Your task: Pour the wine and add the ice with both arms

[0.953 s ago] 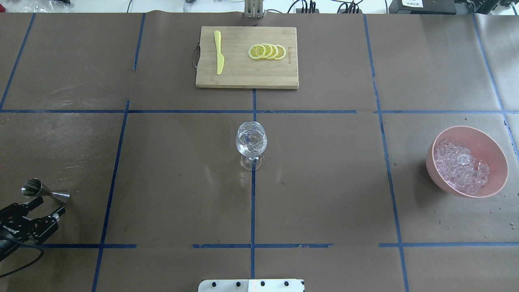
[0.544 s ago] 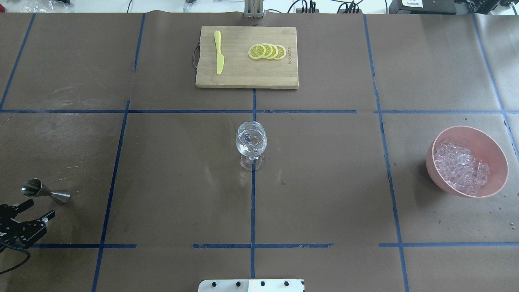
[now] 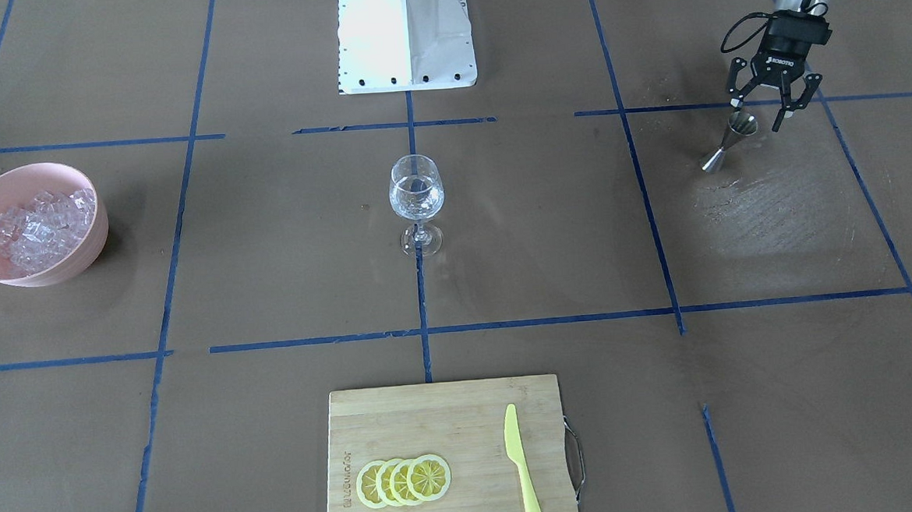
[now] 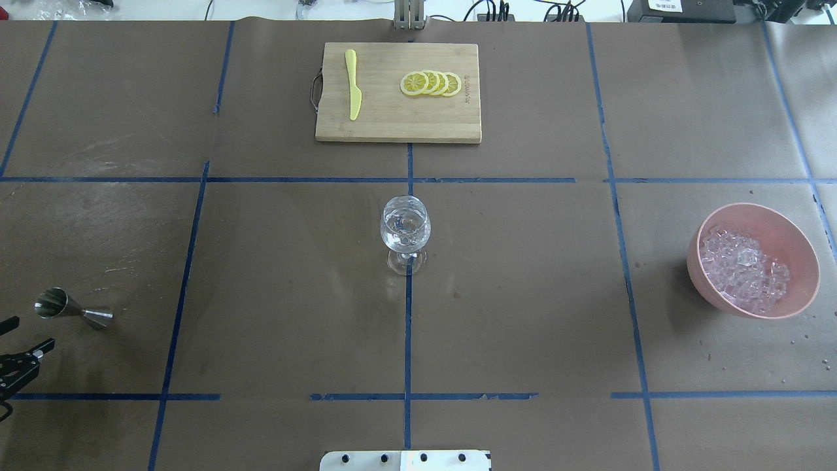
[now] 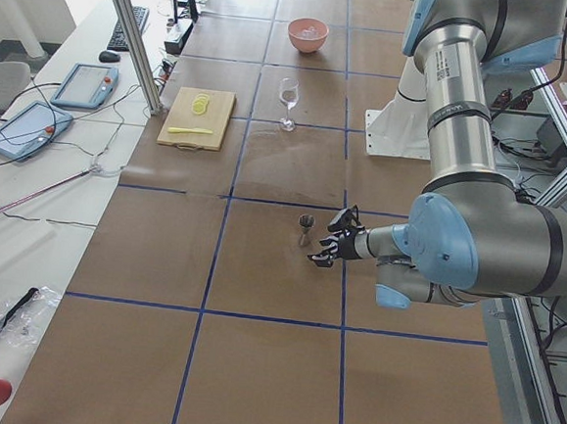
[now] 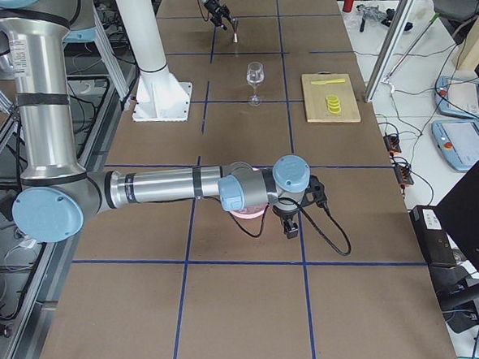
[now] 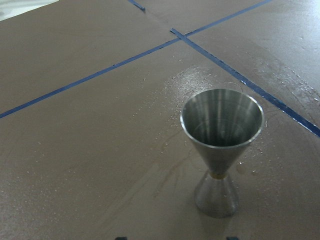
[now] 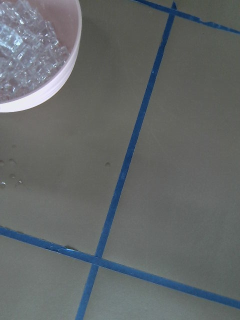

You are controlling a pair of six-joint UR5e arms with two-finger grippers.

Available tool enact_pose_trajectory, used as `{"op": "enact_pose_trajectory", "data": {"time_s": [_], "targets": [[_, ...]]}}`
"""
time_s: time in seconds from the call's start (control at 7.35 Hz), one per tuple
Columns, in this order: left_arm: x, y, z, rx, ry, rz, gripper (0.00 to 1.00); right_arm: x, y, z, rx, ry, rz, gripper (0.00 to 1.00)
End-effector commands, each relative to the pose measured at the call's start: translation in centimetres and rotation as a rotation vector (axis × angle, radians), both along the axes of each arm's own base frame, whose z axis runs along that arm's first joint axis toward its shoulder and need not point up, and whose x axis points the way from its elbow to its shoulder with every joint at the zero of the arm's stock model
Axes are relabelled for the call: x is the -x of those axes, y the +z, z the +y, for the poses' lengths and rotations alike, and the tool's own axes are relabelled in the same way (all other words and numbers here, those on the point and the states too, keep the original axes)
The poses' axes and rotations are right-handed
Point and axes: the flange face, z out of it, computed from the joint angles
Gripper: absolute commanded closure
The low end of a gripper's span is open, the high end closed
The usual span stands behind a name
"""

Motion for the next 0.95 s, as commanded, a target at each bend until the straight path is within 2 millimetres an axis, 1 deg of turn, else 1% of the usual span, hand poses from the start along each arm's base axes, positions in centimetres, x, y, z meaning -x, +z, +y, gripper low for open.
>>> {"op": "enact_pose_trajectory", "data": {"time_s": [0.0, 0.41, 0.68, 0.82], "targets": [[1.6, 0.5, -1.2, -0.021, -0.011, -0.052, 0.27, 0.0, -0.2, 0.0, -0.003, 0.000, 0.001, 0.00], [2.4, 1.1, -2.0, 0.031, 0.014, -0.054, 0.27, 0.0, -0.3, 0.0, -0.004, 0.001, -0.001, 0.00], [4.3, 1.5, -3.5, 0.019, 0.017, -0.099, 0.27, 0.0, -0.2, 0.0, -0.001, 0.001, -0.001, 0.00], [4.5, 1.4, -4.2, 0.035, 0.016, -0.084, 0.27, 0.2, -0.2, 0.0, -0.001, -0.004, -0.001, 0.00]]}}
